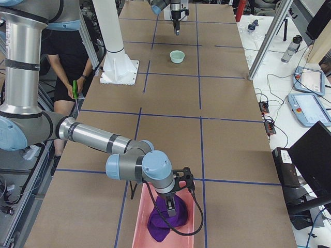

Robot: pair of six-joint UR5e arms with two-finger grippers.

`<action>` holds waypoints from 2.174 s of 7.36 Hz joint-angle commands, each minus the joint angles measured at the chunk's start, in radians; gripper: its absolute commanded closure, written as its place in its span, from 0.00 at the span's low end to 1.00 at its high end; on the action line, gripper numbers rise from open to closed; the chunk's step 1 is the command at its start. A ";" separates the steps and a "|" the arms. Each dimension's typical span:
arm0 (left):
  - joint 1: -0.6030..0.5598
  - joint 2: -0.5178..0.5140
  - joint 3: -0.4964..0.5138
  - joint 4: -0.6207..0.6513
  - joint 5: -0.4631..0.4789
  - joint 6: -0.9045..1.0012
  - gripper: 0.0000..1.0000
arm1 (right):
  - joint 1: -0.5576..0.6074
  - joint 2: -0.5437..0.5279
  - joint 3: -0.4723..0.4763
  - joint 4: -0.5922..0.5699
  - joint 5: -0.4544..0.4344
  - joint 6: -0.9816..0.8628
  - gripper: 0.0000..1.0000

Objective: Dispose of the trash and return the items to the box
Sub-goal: 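Reach the left gripper to the pale green bowl rim, then grasp the pale green bowl rim with the left gripper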

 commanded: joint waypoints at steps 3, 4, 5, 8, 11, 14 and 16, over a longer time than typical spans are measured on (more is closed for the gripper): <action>0.160 -0.195 0.058 0.282 0.216 -0.059 0.00 | -0.065 -0.007 0.095 -0.003 0.107 0.224 0.00; 0.182 -0.230 0.103 0.282 0.224 -0.092 0.00 | -0.094 -0.005 0.112 -0.006 0.092 0.248 0.00; 0.197 -0.234 0.117 0.281 0.237 -0.104 0.03 | -0.109 -0.004 0.113 -0.006 0.087 0.273 0.00; 0.203 -0.234 0.141 0.281 0.239 -0.115 0.32 | -0.155 -0.005 0.153 -0.009 0.089 0.383 0.00; 0.207 -0.231 0.157 0.282 0.242 -0.115 0.80 | -0.162 -0.010 0.169 -0.011 0.087 0.384 0.00; 0.188 -0.217 0.079 0.293 0.230 -0.107 1.00 | -0.163 -0.013 0.170 -0.009 0.087 0.384 0.00; 0.063 -0.194 -0.002 0.360 0.174 -0.103 1.00 | -0.166 -0.024 0.169 -0.009 0.086 0.387 0.00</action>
